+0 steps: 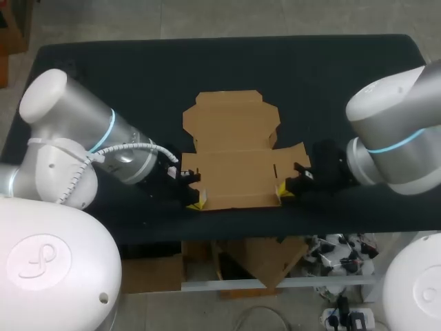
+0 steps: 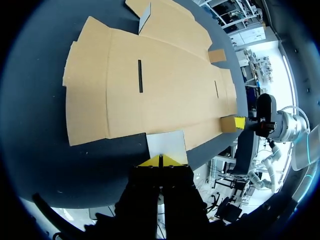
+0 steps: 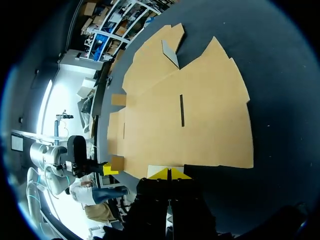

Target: Assemble the packaging by folding the flat box into shape, placing the metal phone stand inside, and closing the box properly

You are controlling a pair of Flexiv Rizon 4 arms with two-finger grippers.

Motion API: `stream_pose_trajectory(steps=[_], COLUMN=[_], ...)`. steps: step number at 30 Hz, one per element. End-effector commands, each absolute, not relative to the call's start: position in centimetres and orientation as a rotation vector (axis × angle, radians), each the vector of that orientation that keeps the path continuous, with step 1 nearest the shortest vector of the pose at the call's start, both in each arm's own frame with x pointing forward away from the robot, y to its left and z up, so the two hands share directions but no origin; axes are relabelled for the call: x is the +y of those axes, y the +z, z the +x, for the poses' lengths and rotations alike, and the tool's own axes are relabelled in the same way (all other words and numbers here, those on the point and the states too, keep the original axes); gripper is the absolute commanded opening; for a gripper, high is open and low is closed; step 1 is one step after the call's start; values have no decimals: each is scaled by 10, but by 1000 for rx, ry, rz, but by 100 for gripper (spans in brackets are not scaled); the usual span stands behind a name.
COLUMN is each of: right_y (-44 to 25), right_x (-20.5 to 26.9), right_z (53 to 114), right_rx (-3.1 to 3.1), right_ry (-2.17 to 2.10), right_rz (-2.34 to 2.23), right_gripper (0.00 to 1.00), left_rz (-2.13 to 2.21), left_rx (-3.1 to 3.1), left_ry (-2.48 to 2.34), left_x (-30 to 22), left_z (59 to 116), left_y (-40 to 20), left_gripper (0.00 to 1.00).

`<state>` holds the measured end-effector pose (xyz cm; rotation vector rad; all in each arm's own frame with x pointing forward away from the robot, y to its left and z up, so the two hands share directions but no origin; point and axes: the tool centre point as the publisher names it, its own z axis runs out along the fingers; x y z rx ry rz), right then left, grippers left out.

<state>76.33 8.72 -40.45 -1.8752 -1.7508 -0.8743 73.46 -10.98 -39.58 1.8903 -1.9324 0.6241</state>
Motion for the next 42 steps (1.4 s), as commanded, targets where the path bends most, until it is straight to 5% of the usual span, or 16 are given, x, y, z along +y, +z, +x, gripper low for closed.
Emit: stream_pose_trajectory(steps=[1,42], right_y=[-406,-422], right_x=[92,110], right_z=[767,759], right_rx=[-1758,-1829], right_ry=[-858,-691], right_rz=[-1874,-1953], right_gripper=[0,0], left_rz=[1902,2014], left_rx=[-1941,-2017], left_ry=[609,583], left_x=[-116,-137], left_z=[736,739], left_y=[-399,-414], left_gripper=[0,0])
